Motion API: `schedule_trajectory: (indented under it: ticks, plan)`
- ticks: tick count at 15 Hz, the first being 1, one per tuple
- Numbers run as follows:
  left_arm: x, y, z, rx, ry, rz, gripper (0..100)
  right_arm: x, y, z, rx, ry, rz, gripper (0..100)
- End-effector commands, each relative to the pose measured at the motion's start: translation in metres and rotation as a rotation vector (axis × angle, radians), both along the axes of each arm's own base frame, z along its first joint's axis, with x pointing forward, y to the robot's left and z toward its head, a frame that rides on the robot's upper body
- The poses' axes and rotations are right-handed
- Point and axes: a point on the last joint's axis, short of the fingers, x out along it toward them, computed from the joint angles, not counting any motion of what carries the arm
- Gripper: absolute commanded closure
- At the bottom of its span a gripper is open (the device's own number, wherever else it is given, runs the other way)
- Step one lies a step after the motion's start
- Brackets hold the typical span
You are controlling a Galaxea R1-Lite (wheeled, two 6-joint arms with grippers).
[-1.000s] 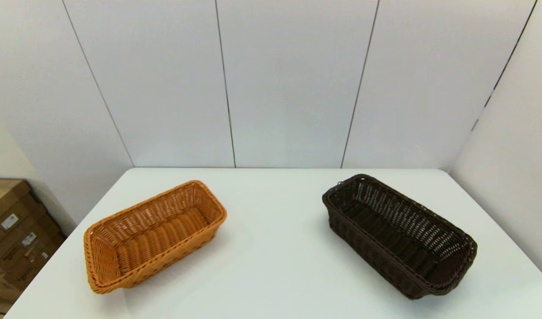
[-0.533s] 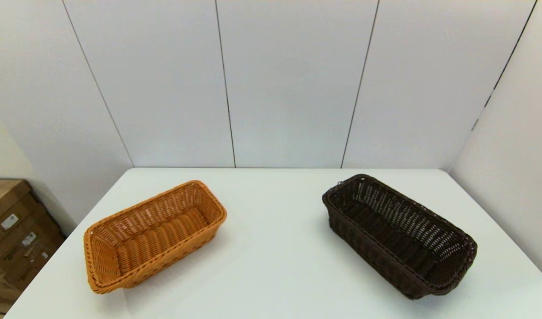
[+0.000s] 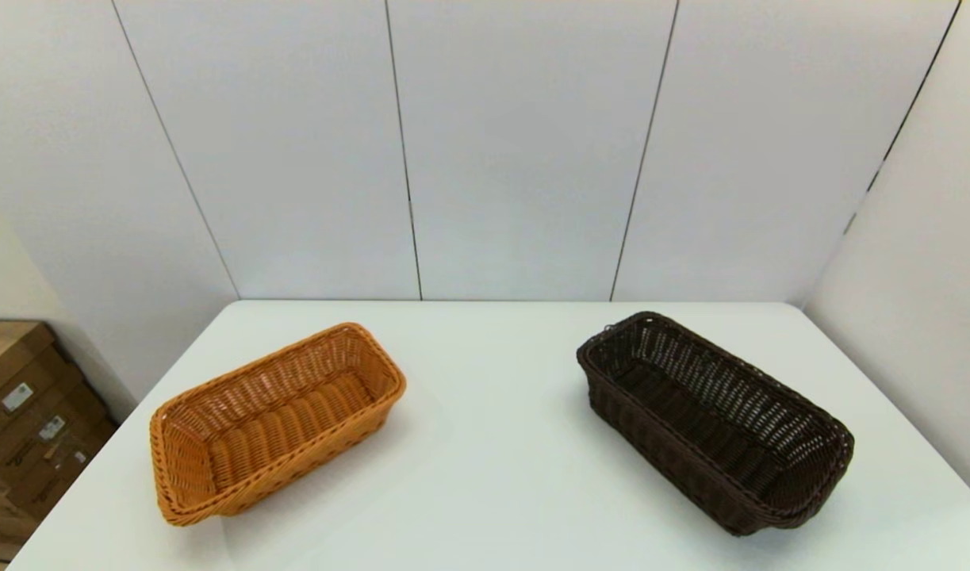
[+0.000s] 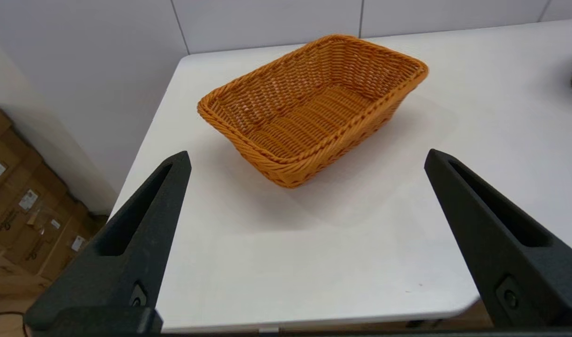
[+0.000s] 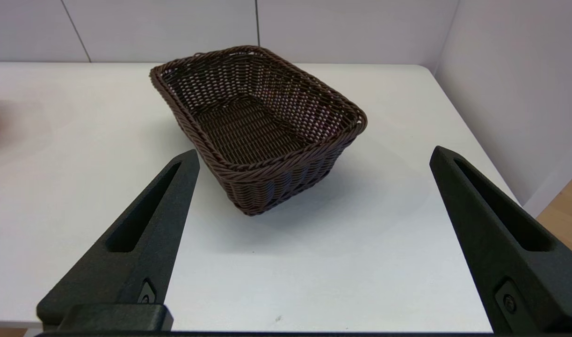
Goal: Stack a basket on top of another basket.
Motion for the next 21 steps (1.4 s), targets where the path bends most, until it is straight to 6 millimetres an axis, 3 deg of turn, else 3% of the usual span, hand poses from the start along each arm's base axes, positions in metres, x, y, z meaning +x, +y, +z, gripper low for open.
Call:
schedule_trajectory:
  ticks: [1, 7, 12, 21]
  plan:
    - [0.008, 0.0, 0.019, -0.003, 0.132, -0.01, 0, 0.0, 0.0, 0.0, 0.0, 0.0, 0.0, 0]
    - [0.042, 0.0, 0.038, -0.01, 0.364, 0.0, 0, 0.0, 0.0, 0.0, 0.0, 0.0, 0.0, 0]
    - [0.091, 0.0, 0.064, -0.169, 0.557, 0.057, 0, 0.0, 0.0, 0.0, 0.0, 0.0, 0.0, 0]
    - [0.166, 0.004, 0.058, -0.512, 0.905, 0.314, 0, 0.0, 0.0, 0.0, 0.0, 0.0, 0.0, 0]
